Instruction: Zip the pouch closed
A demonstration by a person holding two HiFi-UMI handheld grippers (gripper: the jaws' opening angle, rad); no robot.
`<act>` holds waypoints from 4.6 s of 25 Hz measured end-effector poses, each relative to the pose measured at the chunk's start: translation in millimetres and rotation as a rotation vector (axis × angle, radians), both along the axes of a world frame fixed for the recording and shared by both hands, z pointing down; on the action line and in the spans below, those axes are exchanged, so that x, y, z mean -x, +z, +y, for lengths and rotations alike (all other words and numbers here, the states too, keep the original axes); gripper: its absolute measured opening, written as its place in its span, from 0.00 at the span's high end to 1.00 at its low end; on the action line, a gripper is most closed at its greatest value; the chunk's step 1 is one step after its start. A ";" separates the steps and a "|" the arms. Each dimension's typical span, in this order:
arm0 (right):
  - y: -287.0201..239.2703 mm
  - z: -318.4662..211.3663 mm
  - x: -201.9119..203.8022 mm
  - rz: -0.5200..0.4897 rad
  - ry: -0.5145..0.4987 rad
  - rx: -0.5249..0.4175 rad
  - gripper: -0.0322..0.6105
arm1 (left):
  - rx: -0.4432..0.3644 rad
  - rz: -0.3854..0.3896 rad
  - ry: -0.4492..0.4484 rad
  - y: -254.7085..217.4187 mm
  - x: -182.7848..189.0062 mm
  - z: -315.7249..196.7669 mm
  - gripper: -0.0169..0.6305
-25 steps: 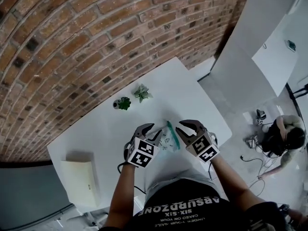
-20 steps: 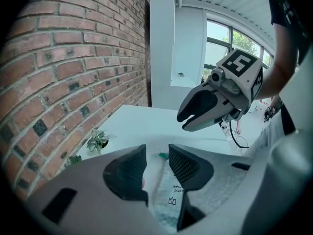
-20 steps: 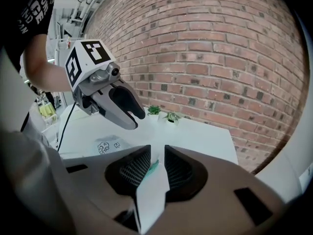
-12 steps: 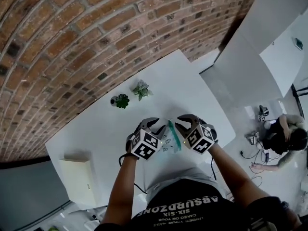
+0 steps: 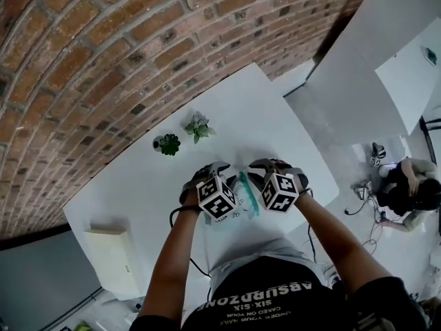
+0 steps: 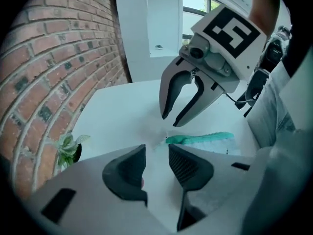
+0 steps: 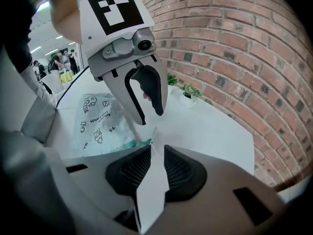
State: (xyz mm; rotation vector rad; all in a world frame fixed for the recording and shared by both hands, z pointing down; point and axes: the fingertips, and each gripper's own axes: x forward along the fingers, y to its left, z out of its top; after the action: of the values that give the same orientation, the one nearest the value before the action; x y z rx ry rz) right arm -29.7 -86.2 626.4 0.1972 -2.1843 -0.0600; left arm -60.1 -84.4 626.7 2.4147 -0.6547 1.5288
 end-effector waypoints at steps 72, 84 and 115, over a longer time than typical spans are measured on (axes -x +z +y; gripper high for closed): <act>31.2 22.9 2.9 0.183 -0.105 0.085 0.95 | 0.162 0.013 -0.057 43.9 -11.2 -2.2 0.94; 32.4 26.9 -0.7 0.218 -0.125 0.088 0.95 | 0.171 0.009 -0.052 40.0 -14.8 -2.2 0.94; 34.0 35.9 -7.4 0.266 -0.172 0.058 0.95 | 0.158 0.004 -0.064 40.2 -14.0 -2.2 0.94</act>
State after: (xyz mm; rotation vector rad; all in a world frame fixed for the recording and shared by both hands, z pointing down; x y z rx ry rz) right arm -22.3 -50.4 660.5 -0.0311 -1.9298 -0.1129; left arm -46.1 -86.7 666.9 2.2583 -0.5809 1.4909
